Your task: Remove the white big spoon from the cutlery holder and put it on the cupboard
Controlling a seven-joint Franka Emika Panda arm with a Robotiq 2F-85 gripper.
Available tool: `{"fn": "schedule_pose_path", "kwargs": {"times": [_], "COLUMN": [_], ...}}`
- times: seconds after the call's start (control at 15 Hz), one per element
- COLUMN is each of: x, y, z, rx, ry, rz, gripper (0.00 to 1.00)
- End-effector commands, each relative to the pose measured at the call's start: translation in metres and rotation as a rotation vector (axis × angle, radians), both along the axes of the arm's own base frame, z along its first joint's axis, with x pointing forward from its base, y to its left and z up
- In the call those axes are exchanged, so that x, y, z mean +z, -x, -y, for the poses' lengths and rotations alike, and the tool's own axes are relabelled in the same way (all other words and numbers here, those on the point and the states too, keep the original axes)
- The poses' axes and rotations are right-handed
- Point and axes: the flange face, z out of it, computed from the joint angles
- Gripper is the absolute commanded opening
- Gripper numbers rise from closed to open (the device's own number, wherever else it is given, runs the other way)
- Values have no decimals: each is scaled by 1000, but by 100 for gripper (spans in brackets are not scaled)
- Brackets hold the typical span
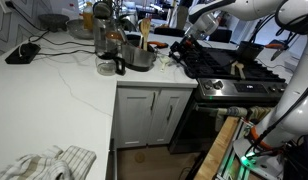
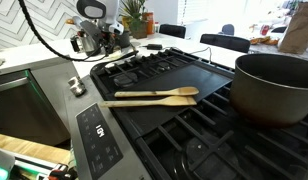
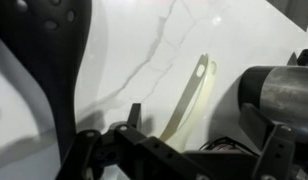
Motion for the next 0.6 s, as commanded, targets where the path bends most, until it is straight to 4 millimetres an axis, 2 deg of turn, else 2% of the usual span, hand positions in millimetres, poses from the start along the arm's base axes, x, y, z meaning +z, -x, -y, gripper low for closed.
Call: {"fn": "schedule_pose_path", "kwargs": {"times": [0.0, 0.33, 0.53], "x": [36, 102, 132], "y": [15, 30, 45], "z": [-10, -31, -46], "rx": [60, 137, 144], "ry": [139, 333, 425], "rz": [2, 93, 105], "gripper": [100, 100, 100]}}
